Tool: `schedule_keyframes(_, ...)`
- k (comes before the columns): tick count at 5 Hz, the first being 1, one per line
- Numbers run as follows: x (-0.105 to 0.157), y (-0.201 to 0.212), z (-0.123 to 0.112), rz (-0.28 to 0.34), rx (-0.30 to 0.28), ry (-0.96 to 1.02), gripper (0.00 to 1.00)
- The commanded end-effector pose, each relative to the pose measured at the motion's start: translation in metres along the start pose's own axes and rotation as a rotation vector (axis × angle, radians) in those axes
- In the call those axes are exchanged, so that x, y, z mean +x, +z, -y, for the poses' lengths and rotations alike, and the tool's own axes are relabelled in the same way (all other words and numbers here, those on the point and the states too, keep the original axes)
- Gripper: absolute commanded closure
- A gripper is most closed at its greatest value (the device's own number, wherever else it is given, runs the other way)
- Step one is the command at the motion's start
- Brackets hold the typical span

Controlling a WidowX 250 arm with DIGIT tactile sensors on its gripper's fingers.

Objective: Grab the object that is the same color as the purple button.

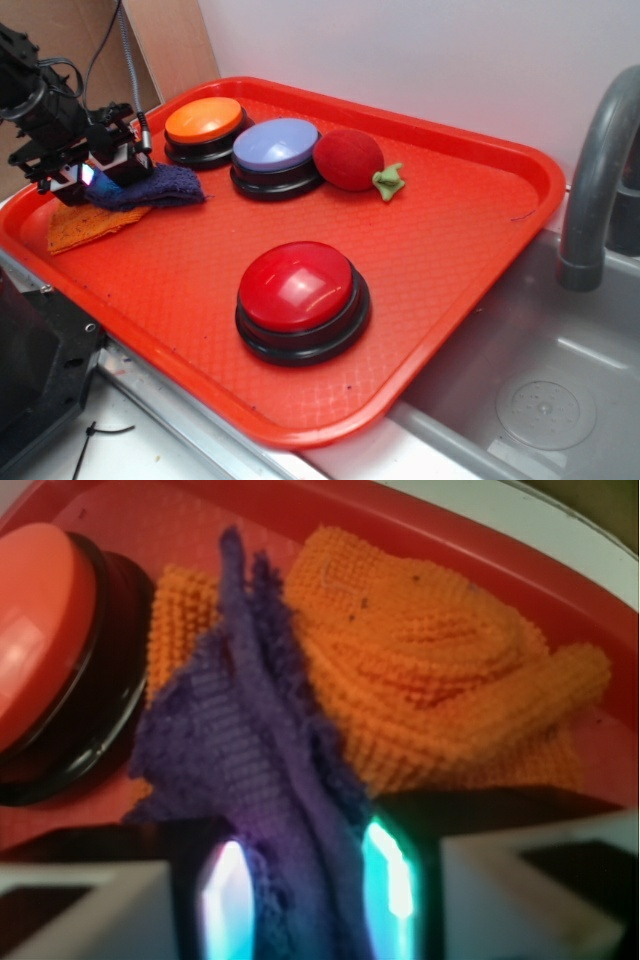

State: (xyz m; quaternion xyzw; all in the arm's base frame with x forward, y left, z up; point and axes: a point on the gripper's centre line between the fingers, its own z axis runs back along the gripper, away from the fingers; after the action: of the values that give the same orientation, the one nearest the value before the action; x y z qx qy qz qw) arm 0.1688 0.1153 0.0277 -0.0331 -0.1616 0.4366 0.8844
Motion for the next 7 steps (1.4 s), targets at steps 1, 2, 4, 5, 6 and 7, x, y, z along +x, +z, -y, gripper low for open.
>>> schedule_keyframes(1, 0.001, 0.019, 0.012, 0.010, 0.060, -0.069, 1.00)
schedule_keyframes(2, -0.004, 0.039, 0.028, 0.033, 0.060, -0.189, 1.00)
schedule_keyframes(4, -0.020, 0.079, 0.058, -0.161, -0.056, -0.529, 1.00)
schedule_keyframes(5, -0.030, 0.104, 0.070, -0.178, -0.108, -0.646, 1.00)
schedule_keyframes(6, -0.046, 0.135, 0.083, -0.160, -0.140, -0.724, 1.00)
schedule_keyframes(7, -0.055, 0.143, 0.089, -0.130, -0.084, -0.751, 1.00)
